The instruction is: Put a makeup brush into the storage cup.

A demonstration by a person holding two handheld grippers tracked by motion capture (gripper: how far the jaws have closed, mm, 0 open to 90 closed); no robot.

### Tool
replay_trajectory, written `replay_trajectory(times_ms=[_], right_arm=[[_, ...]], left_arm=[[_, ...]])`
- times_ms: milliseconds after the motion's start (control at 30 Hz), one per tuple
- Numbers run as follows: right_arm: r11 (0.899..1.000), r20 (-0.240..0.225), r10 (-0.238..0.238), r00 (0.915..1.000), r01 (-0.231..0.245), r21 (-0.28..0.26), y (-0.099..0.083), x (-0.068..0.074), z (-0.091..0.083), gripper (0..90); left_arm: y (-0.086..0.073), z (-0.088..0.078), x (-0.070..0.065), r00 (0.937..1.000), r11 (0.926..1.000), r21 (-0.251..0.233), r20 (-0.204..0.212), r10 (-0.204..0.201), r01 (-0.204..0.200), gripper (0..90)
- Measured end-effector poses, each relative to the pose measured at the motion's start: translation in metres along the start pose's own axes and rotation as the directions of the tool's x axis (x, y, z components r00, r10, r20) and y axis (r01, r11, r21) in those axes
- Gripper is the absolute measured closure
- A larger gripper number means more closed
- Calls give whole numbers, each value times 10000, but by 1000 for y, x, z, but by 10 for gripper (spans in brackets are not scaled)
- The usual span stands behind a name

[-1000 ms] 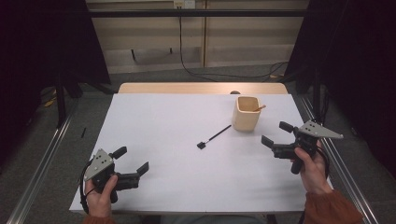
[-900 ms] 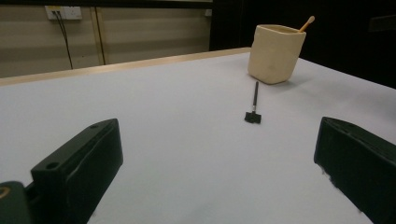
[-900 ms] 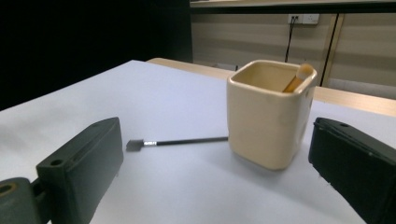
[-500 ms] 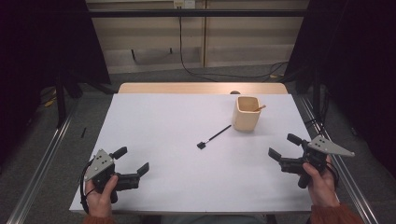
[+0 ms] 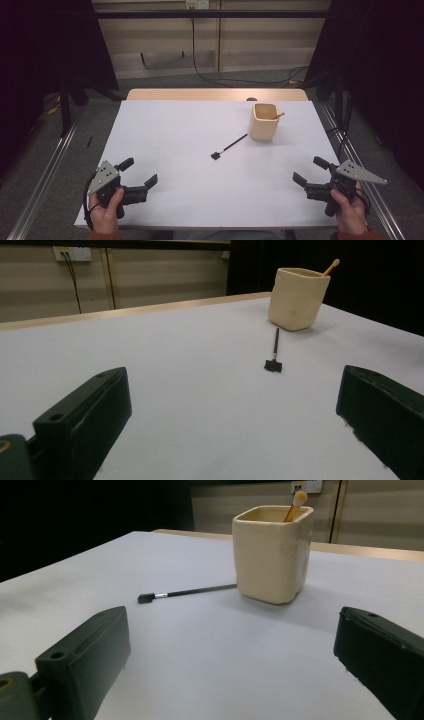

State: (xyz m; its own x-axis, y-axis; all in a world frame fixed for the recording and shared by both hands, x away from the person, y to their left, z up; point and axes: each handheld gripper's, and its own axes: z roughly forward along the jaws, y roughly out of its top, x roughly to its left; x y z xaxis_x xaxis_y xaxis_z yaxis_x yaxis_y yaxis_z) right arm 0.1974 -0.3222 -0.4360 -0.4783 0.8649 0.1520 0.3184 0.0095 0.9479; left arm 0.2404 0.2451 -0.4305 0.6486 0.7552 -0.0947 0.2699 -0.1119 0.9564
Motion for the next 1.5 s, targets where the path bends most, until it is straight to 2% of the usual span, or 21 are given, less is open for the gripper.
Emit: replay_trajectory(times_ms=[67, 200, 300, 600, 800, 900, 1000, 1167, 1500], right_arm=[[9999, 8, 136, 9999, -136, -52, 0, -1, -1, 6], [9999, -47, 35, 10000, -35, -162, 1, 0, -1, 6], [9999, -110, -15, 9999, 14, -111, 1, 1, 0, 6], [9997, -124, -1, 9999, -2, -232, 1, 1, -1, 8], [9995, -168, 2, 9999, -7, -305, 1, 0, -3, 9], [9996, -186, -36, 9998, 31, -273, 1, 1, -1, 10], [9997, -275, -78, 9996, 71, -237, 2, 1, 0, 13], [9994, -613, -285, 9977, 272, -226, 7, 5, 10, 13], [9970, -1232, -768, 9894, 752, -171, 24, 14, 44, 12]], left_arm=[[0, 1, -1, 10000, 10000, 27, 30, 21, -21, 12], [0, 2, -1, 10000, 10000, 34, 81, 54, -54, 13], [2, 5, -4, 10000, 9999, 155, -53, 38, -37, 18], [8, 10, -12, 9999, 10000, 5, 73, 69, -69, 12], [10, 16, -16, 9990, 9998, 15, 386, 215, -216, 12], [10, 19, -17, 9987, 9998, 73, 480, 164, -168, 12], [11, 21, -19, 9978, 9993, 150, 579, 325, -334, 14], [11, 21, -19, 9981, 9993, 132, 520, 337, -345, 13], [8, 17, -14, 9988, 9996, 93, 412, 258, -262, 13]])
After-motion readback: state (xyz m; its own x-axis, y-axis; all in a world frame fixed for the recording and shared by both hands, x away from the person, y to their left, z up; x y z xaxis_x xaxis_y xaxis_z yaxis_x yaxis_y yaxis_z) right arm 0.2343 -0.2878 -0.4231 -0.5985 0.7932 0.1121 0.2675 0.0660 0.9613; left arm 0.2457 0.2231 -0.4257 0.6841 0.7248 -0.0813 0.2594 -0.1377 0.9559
